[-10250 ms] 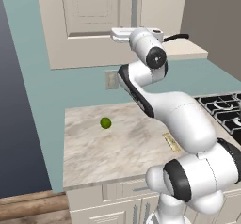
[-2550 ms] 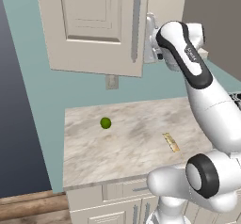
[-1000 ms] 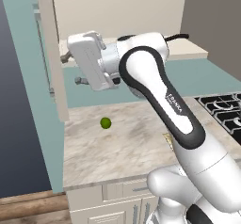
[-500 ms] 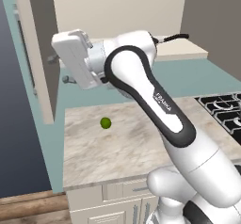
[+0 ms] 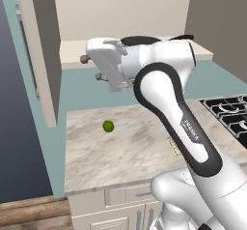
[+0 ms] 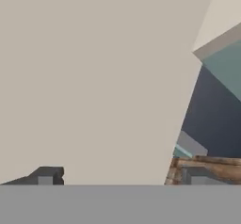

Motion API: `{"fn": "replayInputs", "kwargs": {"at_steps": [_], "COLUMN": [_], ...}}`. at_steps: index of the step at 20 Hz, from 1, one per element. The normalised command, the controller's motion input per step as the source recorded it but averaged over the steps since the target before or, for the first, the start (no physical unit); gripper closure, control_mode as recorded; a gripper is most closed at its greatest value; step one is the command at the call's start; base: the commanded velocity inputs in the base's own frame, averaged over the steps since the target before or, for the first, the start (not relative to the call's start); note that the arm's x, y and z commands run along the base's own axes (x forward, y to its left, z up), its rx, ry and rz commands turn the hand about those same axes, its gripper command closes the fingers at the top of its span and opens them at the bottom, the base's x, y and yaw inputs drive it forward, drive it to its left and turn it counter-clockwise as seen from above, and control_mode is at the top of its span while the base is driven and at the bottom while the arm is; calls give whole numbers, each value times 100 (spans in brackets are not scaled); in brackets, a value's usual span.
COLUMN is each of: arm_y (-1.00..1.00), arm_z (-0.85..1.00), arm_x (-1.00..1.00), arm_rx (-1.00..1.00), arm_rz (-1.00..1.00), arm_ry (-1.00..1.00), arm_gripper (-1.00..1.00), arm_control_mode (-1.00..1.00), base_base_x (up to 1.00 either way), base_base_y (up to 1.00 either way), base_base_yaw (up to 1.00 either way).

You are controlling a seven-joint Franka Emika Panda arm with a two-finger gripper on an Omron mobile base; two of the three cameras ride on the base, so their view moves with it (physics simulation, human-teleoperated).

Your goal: Pick the pan from the cabinet and place it on the stove. Then turn on the stove burner for the pan.

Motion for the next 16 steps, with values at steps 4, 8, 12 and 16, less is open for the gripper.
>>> {"fn": "replayInputs", "kwargs": {"at_steps": [4, 8, 12, 16], "arm_y": [-74, -78, -79, -78], "arm_z": [0, 0, 0, 0], "arm_x": [6, 27, 37, 48], "arm_rx": [0, 0, 0, 0], "arm_rz": [-43, -52, -54, -49], "arm_ry": [1, 14, 19, 20], "arm_gripper": [-100, -100, -100, -100], "arm_control_mode": [-100, -100, -100, -100], "base_base_x": [0, 0, 0, 0], "base_base_y": [0, 0, 0, 0], "base_base_yaw": [0, 0, 0, 0]}}
